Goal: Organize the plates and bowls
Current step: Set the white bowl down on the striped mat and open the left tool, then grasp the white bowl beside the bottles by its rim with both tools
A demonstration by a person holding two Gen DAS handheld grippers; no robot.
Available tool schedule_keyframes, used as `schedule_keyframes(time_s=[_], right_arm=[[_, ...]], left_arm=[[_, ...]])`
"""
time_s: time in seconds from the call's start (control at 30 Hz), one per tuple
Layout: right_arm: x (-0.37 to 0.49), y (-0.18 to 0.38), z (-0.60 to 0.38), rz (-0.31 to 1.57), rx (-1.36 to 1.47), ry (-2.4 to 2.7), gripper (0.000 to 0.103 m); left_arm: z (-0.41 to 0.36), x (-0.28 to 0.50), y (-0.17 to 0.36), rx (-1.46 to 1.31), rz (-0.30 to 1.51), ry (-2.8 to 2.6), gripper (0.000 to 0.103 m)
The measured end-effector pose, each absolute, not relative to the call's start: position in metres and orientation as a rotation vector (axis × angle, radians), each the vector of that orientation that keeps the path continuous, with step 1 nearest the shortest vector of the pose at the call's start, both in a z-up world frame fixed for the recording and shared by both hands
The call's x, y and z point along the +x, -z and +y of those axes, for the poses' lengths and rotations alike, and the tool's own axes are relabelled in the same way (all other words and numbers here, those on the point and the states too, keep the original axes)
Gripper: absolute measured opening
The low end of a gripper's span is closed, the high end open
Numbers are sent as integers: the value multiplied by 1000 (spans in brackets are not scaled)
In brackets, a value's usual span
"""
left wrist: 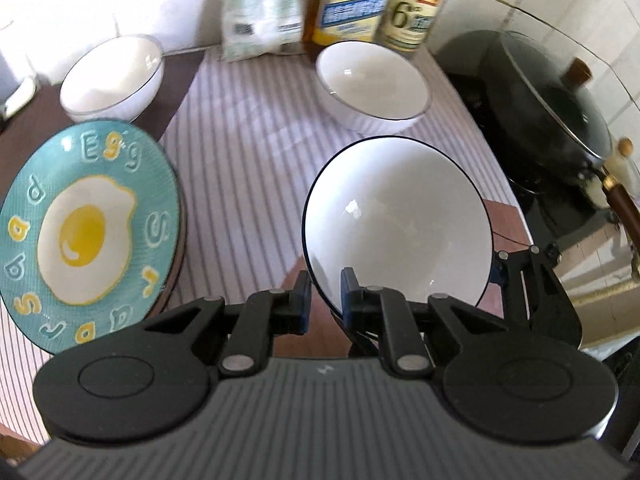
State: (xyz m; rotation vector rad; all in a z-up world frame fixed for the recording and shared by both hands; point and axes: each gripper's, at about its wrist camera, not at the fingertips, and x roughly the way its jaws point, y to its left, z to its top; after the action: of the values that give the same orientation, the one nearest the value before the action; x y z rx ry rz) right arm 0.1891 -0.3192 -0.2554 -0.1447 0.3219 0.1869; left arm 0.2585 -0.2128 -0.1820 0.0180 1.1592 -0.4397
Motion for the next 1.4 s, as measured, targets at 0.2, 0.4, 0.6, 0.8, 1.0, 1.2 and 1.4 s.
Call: schedule_keyframes(time_s=[0.2, 0.4, 0.6, 0.8, 1.0, 1.2, 1.4], right_arm=[[213, 267, -315, 362, -154, -246, 95], [224, 279, -311, 406, -117, -245, 95], [224, 282, -304, 408, -139, -214, 95], [220, 277, -306, 574, -100, -198, 96], [185, 256, -317, 632, -58, -214, 96], [167, 224, -348, 668, 76, -167, 93], [163, 185, -373, 658, 211, -128, 90]], left_arm=[[-203, 275, 206, -23, 1229, 381, 14], [-205, 278, 216, -9, 1237, 354, 14], [-204, 280, 218, -24, 1247, 340, 14], [-217, 275, 207, 94, 1263, 305, 28], [-220, 268, 182, 151, 1270, 334, 42], [-221, 254, 149, 176, 1238, 370, 55], [-222, 246, 129, 223, 1205, 401, 63]])
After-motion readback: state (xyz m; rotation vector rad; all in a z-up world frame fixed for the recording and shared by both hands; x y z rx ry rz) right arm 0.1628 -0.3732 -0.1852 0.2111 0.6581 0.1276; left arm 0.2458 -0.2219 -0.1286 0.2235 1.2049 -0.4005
